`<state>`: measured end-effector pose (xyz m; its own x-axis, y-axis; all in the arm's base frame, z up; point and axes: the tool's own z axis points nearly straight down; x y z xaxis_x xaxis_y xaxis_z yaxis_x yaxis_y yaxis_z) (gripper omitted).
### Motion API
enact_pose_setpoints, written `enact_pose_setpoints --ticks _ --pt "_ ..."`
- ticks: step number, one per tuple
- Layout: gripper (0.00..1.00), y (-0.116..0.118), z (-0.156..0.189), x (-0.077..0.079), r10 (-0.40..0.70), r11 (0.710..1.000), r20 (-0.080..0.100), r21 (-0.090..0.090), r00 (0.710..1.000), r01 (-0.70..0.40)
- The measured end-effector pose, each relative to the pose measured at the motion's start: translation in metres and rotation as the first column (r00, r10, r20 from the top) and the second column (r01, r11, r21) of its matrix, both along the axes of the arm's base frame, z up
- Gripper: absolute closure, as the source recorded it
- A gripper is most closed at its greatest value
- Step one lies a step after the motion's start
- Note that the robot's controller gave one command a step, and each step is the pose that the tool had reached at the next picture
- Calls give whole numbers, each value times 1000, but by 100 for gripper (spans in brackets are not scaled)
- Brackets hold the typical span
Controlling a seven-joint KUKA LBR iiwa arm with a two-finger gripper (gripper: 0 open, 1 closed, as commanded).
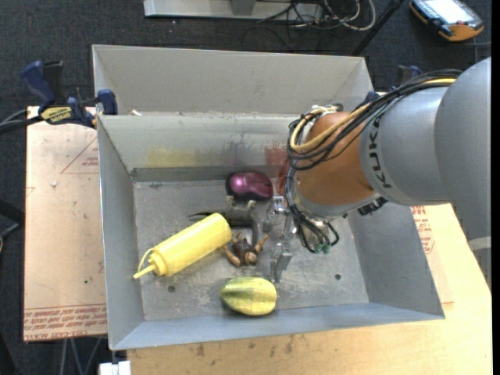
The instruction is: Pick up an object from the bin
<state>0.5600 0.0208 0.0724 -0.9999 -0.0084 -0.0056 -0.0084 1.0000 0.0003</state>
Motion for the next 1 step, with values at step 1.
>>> enact_pose_setpoints --ticks 1 --pt "100 44 2 27 -239 971 -6 -1 971 239"
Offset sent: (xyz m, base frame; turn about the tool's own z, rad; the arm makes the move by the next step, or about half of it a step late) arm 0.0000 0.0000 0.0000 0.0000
